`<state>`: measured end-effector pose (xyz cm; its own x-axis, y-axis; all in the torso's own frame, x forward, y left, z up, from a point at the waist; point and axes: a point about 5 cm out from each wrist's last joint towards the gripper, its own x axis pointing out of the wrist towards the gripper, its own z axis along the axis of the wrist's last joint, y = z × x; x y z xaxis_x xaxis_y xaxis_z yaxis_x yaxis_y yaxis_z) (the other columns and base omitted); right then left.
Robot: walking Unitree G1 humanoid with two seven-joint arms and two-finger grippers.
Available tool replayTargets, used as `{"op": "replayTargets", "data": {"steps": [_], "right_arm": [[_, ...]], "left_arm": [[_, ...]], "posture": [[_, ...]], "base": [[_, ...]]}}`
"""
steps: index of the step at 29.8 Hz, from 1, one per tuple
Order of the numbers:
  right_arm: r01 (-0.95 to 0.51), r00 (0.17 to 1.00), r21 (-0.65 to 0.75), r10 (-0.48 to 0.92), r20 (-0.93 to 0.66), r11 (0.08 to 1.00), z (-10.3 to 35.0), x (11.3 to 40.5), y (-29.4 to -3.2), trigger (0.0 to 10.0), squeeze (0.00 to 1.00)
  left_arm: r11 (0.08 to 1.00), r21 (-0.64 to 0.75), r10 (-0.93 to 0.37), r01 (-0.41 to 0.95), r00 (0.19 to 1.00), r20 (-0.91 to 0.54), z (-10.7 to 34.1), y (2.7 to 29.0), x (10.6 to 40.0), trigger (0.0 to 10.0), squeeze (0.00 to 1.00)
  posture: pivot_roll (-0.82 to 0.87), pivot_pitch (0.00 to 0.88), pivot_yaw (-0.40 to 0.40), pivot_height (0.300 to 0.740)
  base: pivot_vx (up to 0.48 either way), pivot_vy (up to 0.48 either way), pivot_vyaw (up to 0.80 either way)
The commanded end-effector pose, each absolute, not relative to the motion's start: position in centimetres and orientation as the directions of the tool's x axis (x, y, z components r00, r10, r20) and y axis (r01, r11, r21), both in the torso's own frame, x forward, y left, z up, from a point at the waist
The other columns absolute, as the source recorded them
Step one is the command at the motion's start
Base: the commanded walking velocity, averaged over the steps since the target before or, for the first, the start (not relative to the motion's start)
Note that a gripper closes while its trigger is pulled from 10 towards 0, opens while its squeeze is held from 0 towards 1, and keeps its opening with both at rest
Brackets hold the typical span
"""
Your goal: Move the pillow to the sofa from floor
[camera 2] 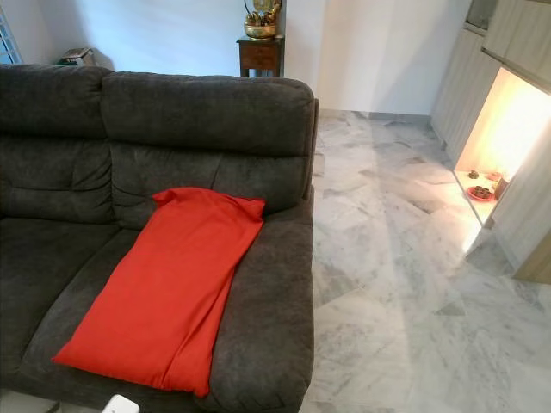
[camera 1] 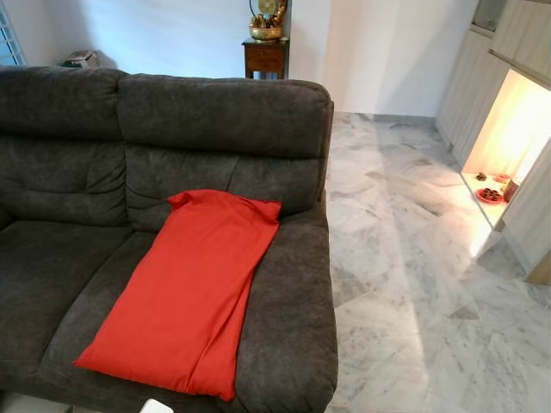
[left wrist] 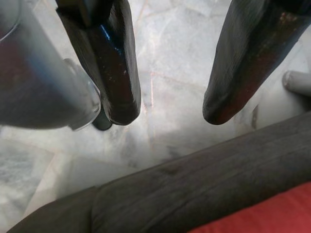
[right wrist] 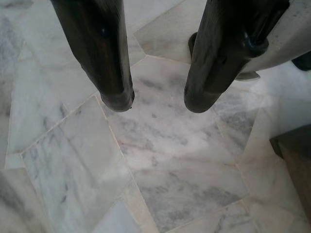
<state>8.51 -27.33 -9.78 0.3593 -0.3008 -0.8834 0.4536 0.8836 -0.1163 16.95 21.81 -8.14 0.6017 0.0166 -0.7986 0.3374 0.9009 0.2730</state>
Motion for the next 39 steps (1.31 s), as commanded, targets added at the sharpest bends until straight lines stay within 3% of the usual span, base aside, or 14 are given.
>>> {"op": "replayTargets", "data": {"steps": [1,6,11,20,28,39], "right_arm": [[0.441,0.383,-0.113,-0.300,-0.873,0.890,-9.6,9.1,-27.3,10.0,0.00],[0.433,0.389,-0.119,-0.304,-0.869,0.894,-9.6,9.3,-27.3,10.0,0.00],[0.415,0.391,-0.123,-0.299,-0.870,0.902,-9.6,9.4,-27.1,10.0,0.00],[0.383,0.395,-0.137,-0.296,-0.870,0.913,-9.6,9.2,-27.2,10.0,0.00],[0.396,0.384,-0.126,-0.289,-0.877,0.909,-9.8,8.9,-27.0,10.0,0.00],[0.435,0.388,-0.105,-0.291,-0.874,0.894,-9.8,8.9,-26.9,10.0,0.00]], "left_arm": [[0.895,0.299,0.054,0.331,0.585,-0.809,-8.3,22.9,16.2,10.0,0.00],[0.899,0.319,0.094,0.299,0.582,-0.808,-8.3,23.7,15.6,10.0,0.00],[0.947,0.275,0.136,0.166,0.568,-0.812,-8.6,24.2,14.7,10.0,0.00],[0.944,0.265,0.107,0.194,0.580,-0.808,-8.5,23.6,15.1,10.0,0.00],[0.947,0.262,0.111,0.184,0.579,-0.808,-8.5,23.9,15.0,10.0,0.00],[0.950,0.255,0.107,0.178,0.583,-0.806,-8.5,23.9,15.1,10.0,0.00]], "posture": [[0.05,0.000,-0.016,0.740],[0.07,0.000,-0.007,0.740],[0.06,0.000,-0.001,0.740],[0.07,0.000,-0.011,0.740],[0.07,0.000,-0.007,0.740],[0.08,0.000,-0.005,0.740]], "base": [[0.000,0.000,0.00],[0.000,0.000,0.00],[0.000,0.000,0.00],[0.000,0.000,0.00],[0.000,0.000,0.67],[0.000,0.000,0.00]]}}
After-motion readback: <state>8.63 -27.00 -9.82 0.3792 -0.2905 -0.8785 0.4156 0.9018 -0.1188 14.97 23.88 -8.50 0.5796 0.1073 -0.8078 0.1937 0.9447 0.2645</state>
